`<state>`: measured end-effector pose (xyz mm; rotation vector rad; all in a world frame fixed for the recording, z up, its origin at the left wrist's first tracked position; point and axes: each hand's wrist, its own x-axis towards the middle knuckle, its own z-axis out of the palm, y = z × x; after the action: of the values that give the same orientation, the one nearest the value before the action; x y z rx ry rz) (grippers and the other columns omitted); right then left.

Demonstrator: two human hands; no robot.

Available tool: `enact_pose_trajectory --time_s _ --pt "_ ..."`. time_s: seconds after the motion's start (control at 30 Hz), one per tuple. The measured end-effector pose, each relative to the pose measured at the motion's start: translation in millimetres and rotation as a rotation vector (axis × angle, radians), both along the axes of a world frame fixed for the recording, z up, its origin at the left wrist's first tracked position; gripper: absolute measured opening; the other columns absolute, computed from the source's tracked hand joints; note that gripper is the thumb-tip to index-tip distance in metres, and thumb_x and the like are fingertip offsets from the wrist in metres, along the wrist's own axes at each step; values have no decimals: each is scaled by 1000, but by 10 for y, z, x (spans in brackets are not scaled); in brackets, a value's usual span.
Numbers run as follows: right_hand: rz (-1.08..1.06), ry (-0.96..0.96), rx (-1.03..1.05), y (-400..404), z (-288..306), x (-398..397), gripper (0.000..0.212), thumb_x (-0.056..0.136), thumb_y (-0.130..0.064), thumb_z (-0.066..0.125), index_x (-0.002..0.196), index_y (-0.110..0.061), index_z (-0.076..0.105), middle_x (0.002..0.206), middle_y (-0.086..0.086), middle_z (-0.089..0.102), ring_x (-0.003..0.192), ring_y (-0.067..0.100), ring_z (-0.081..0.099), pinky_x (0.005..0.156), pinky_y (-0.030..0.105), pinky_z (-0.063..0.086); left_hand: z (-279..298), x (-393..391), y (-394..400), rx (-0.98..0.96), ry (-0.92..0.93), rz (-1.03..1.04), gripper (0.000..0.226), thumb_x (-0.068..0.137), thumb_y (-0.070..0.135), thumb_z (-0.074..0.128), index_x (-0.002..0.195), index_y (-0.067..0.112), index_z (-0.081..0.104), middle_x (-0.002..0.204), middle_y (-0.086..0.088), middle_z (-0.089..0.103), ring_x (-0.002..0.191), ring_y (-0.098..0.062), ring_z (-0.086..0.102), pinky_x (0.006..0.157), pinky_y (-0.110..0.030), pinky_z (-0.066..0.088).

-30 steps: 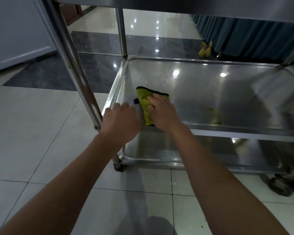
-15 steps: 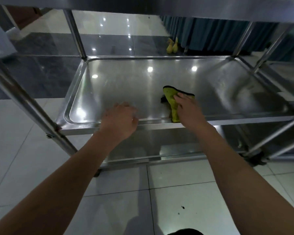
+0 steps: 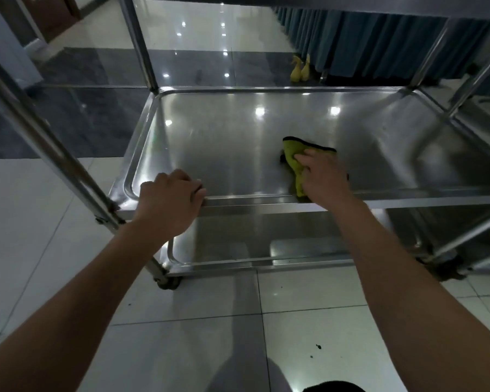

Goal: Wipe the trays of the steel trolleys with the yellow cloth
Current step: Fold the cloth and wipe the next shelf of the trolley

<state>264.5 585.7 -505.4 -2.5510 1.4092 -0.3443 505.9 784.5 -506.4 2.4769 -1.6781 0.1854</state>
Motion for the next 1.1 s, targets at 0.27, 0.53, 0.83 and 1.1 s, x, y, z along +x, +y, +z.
enact_pose_trajectory --time_s 0.27,0.53,0.83,1.1 --pt "228 55 -26 423 -57 1309 44 96 -18 41 137 -26 54 146 5 43 136 33 36 109 48 31 40 278 106 22 60 146 41 87 68 40 92 37 65 115 5 58 111 -24 54 91 -51 42" --pt "457 90 68 495 -114 2268 52 99 -28 36 150 -37 40 165 0 23 148 31 19 120 51 15 -51 356 156 41 114 152 46 89 69 33 78 31 56 97 10 51 101 -23 51 93 -55 40" --pt "569 -57 95 554 -133 2666 48 99 -25 34 142 -37 52 158 -3 37 144 26 30 119 45 20 -95 400 205 32 97 149 52 91 66 25 100 35 66 90 14 41 100 -19 52 97 -58 41" --pt "456 -98 113 512 -78 2371 47 97 -24 37 139 -37 54 155 -6 40 143 26 31 116 46 23 -14 311 198 43 138 174 38 89 63 35 76 32 53 93 10 48 98 -19 50 96 -58 39"
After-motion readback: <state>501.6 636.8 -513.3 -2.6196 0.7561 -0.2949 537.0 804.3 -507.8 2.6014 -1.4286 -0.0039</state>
